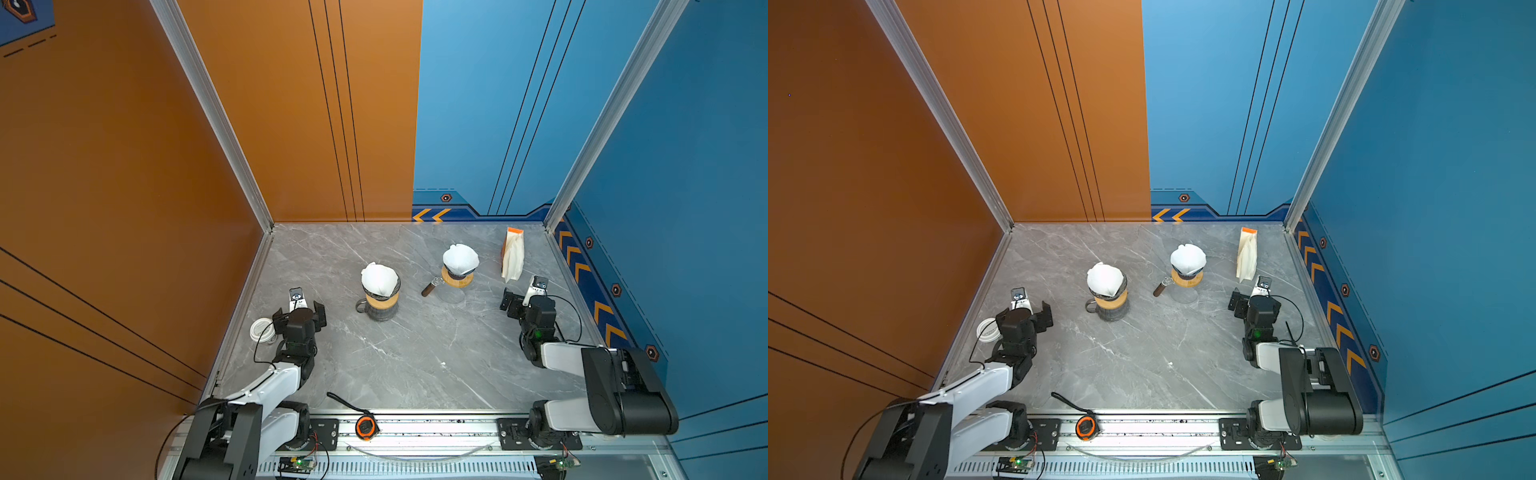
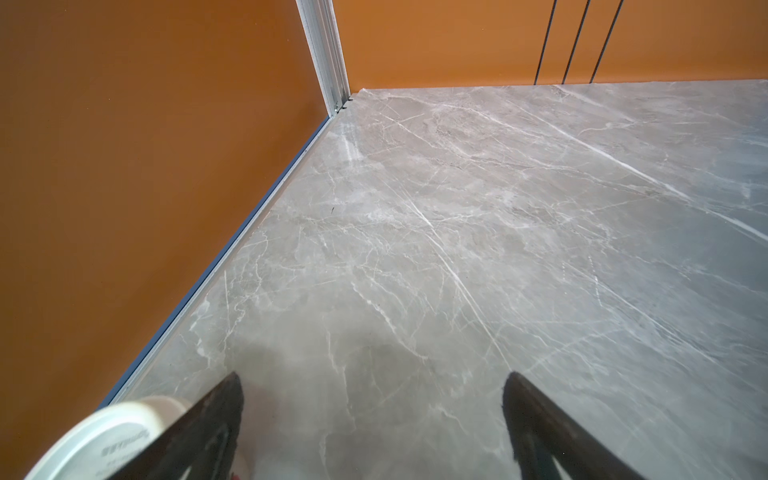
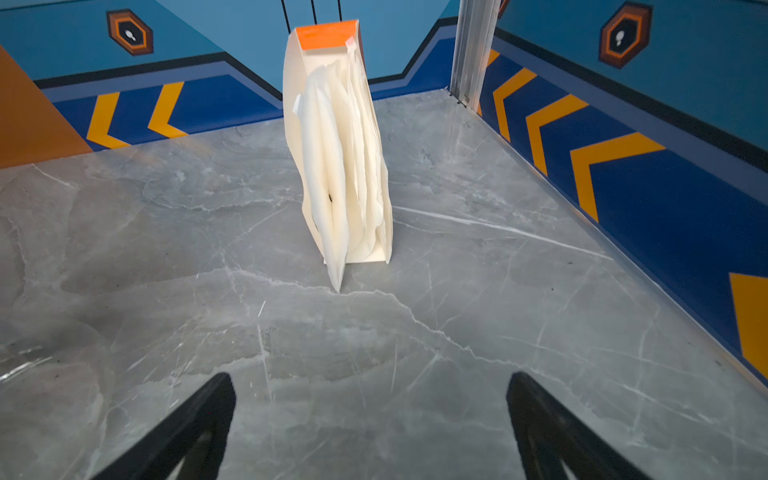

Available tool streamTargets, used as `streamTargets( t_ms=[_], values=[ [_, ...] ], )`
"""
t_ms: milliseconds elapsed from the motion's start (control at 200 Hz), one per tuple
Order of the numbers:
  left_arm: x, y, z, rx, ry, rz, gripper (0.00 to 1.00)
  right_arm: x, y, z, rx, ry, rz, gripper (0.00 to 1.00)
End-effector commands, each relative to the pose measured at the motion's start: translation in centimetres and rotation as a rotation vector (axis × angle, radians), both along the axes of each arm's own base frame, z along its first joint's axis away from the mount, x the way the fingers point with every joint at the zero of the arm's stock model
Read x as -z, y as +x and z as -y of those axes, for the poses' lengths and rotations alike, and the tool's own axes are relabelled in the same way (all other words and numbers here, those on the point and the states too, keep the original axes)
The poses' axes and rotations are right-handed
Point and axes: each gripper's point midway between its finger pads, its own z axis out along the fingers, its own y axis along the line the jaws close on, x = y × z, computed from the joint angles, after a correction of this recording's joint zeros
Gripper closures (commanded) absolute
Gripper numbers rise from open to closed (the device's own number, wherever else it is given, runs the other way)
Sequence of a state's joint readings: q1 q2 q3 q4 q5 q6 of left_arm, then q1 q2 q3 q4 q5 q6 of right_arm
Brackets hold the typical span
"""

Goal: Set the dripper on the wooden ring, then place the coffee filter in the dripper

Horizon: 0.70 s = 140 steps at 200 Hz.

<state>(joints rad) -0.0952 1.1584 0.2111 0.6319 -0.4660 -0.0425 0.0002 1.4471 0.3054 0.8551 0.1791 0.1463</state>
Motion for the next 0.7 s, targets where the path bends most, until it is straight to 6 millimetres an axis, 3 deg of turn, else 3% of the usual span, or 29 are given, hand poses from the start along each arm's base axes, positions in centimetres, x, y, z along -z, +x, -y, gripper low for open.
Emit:
streamTargets(
  t_ms=[0, 160, 406, 696],
  values=[
    [-2.6, 2.3, 0.6, 0.06, -0.005, 0.125, 0.02, -1.1, 0.8, -0.1, -0.018, -0.017, 0.103, 0.0],
    [-2.3, 4.0, 0.2, 0.069, -0.063, 0.144, 0.02, -0.8, 0.8, 0.2, -0.009, -0.006, 0.099, 0.0],
    [0.4, 5.8, 1.1, 0.123, -0.085, 0.136, 0.02, -0.4, 1.7, -0.3, 0.014, -0.074, 0.028, 0.0],
    [1.0, 6.9, 1.6, 0.147, -0.078, 0.066, 0.02, -0.6, 1.7, -0.5, 0.03, -0.106, 0.026, 0.0]
  ],
)
